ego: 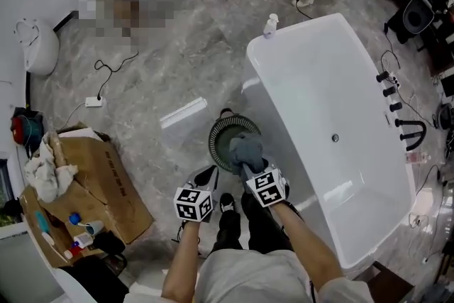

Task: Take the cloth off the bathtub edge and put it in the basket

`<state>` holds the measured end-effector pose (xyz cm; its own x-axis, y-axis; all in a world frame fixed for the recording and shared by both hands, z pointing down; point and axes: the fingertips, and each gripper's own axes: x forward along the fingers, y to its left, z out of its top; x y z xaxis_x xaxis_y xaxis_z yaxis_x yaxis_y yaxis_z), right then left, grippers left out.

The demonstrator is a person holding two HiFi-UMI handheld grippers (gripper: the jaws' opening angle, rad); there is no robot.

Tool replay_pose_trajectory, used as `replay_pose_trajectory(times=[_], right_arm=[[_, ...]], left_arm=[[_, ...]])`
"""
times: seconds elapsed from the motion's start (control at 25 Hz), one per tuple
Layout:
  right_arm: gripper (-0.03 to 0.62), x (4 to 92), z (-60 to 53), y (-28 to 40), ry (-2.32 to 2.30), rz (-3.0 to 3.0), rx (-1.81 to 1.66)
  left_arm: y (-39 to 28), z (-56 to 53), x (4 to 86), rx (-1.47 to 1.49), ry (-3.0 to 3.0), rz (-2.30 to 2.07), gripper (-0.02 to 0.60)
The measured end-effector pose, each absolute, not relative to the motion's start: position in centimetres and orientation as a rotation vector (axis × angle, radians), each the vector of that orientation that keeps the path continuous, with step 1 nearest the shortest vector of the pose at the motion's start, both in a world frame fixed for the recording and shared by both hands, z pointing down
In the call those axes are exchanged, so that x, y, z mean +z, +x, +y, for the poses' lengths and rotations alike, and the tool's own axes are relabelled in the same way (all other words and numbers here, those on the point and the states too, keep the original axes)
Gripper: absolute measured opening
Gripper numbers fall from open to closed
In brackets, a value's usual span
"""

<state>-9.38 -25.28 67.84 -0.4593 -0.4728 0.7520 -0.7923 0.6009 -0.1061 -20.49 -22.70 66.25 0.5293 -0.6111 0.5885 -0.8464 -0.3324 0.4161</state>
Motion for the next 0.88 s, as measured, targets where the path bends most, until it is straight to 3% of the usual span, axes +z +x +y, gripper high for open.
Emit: replay_pose_trajectory(times=[0.28,0.44,0.88], right_arm=[[0.133,72.2,-27.0,-9.9,0.897,-2.11,0.657],[0.179,73.8,-27.9,-9.2,0.875,-2.014,0.647],[0.179,73.2,-28.2,-8.4,0.897,-2.023,0.627]], left_arm=[[-19.0,-25.3,66.6,0.409,2.02,-1.217,0.054],[-18.6,-26.5,67.1,0.394,2.005,-1.231,0.054],[-18.1,-27.1,67.1,0.388,2.007,-1.224,0.054]])
